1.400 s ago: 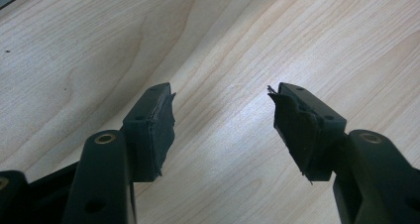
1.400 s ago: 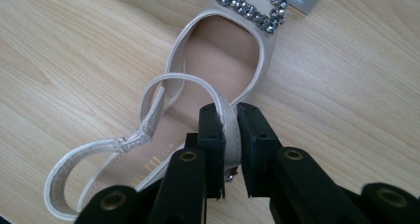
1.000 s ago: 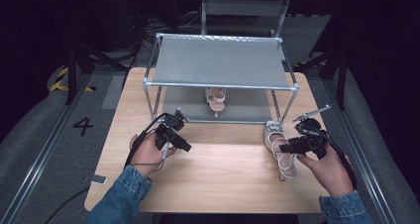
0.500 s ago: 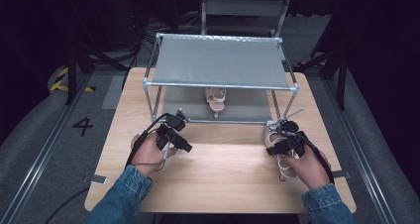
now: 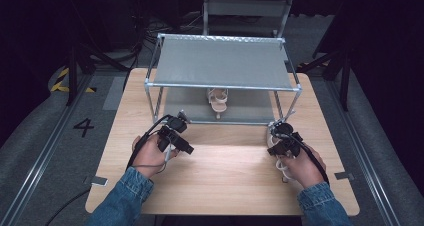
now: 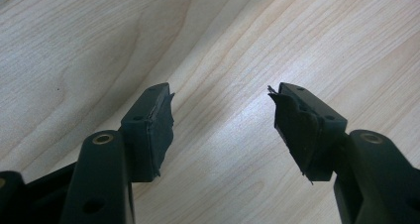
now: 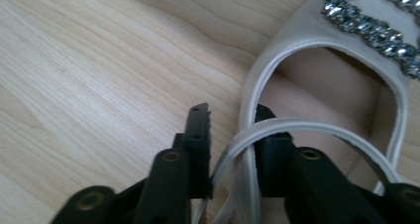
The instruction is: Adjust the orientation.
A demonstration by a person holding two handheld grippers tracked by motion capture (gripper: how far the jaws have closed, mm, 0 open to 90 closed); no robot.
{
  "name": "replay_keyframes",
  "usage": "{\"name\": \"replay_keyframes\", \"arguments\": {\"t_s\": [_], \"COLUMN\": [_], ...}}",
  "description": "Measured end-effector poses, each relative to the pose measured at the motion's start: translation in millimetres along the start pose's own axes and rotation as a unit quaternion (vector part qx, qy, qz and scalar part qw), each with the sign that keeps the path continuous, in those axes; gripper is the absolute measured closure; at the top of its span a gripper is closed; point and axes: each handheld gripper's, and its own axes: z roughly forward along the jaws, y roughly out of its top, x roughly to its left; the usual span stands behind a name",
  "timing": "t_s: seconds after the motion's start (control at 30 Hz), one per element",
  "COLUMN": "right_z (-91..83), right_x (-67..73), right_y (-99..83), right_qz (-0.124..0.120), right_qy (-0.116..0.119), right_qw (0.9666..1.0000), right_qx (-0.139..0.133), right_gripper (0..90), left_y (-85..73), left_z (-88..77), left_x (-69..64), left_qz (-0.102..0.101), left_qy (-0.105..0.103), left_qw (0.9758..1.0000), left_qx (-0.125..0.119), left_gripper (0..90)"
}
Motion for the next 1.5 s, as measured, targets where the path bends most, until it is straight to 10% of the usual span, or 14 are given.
{"name": "replay_keyframes", "arguments": {"t_s": [0.67, 1.5], "right_z": [-33.0, -23.7], "right_x": [0.6, 20.7], "right_y": [-4.2, 75.0], "right_qz": [-0.026, -0.072], "right_qy": [-0.027, -0.033], "right_qw": [0.9986, 0.9940], "right_qx": [-0.038, -0.076], "right_gripper": [85.2, 85.1], "left_y": [-4.0, -27.0], "left_z": [-2.3, -12.8], "left_x": [3.6, 15.0], "left_qz": [-0.010, -0.035], "left_qy": [0.003, 0.011], "left_qw": [0.9999, 0.9993], "left_qx": [0.001, -0.013], "left_gripper": [40.8, 40.9]}}
